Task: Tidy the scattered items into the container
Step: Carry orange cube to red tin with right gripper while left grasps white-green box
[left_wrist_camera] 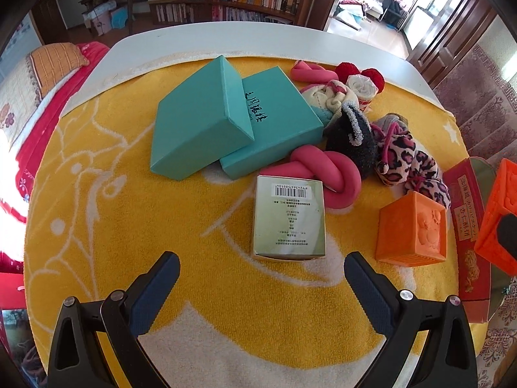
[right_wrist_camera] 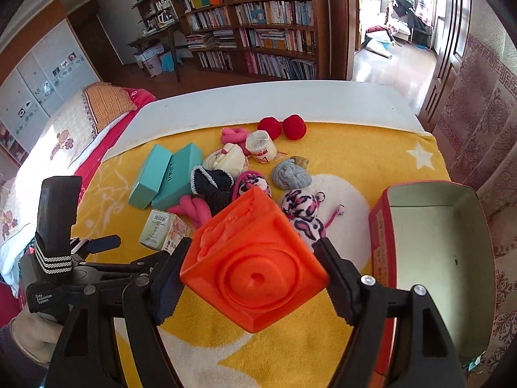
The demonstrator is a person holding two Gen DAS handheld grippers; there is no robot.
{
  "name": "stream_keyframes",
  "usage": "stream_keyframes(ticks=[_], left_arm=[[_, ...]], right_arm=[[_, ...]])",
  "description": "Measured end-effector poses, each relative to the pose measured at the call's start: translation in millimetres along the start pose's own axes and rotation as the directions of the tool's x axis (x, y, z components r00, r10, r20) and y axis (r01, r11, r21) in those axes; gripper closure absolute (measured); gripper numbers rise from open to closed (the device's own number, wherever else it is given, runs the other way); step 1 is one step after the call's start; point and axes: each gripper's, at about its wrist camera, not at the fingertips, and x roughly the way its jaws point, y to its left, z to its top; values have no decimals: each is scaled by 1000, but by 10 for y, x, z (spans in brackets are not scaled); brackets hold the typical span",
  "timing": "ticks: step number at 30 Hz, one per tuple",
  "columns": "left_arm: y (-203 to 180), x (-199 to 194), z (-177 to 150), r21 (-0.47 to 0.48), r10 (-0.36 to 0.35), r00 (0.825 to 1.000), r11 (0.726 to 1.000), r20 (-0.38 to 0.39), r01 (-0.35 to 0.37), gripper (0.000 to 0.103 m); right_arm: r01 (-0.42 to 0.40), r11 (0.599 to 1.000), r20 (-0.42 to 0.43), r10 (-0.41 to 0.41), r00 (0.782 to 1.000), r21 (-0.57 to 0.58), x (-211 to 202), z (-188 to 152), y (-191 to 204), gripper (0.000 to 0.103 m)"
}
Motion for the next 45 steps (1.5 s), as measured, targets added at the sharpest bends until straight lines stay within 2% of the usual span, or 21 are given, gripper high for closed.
stream_keyframes(ticks=[6, 11, 16, 19, 25, 30, 34, 41, 45], left_arm=[[-68, 257, 85, -1, 13, 999, 1000, -43, -13, 0], [-57, 426, 125, -54, -2, 996, 999, -85, -2, 0], [-88, 465, 128, -59, 36, 996, 997, -76, -41, 0], [-140, 505, 111, -27, 95, 992, 995, -80, -97, 0], [-169, 485, 28, -11, 104, 995, 995, -6, -104, 0], [-187, 508, 87, -17, 111, 993, 994, -43, -112, 0], [-240, 494, 119, -40, 143, 987, 988, -68, -146, 0], [-443, 309, 153, 3, 151, 988, 988, 28, -151, 0], [-496, 342, 234, 10, 151, 988, 988, 29, -152, 0]], right_arm=[[11, 999, 13, -12, 1000, 49, -222, -161, -203, 24], [26, 996, 3, -26, 1000, 84, -298, -288, -374, 24], [33, 993, 5, -33, 999, 110, -362, -396, -523, 24], [33, 992, 10, -35, 999, 120, -397, -426, -592, 24], [35, 989, 28, -39, 999, 141, -475, -456, -729, 24], [33, 985, 25, -37, 999, 167, -501, -493, -857, 24], [42, 984, 24, -47, 999, 174, -530, -533, -947, 24], [72, 978, 15, -76, 997, 197, -573, -594, -1161, 24], [83, 975, 11, -87, 996, 206, -589, -620, -1238, 24]])
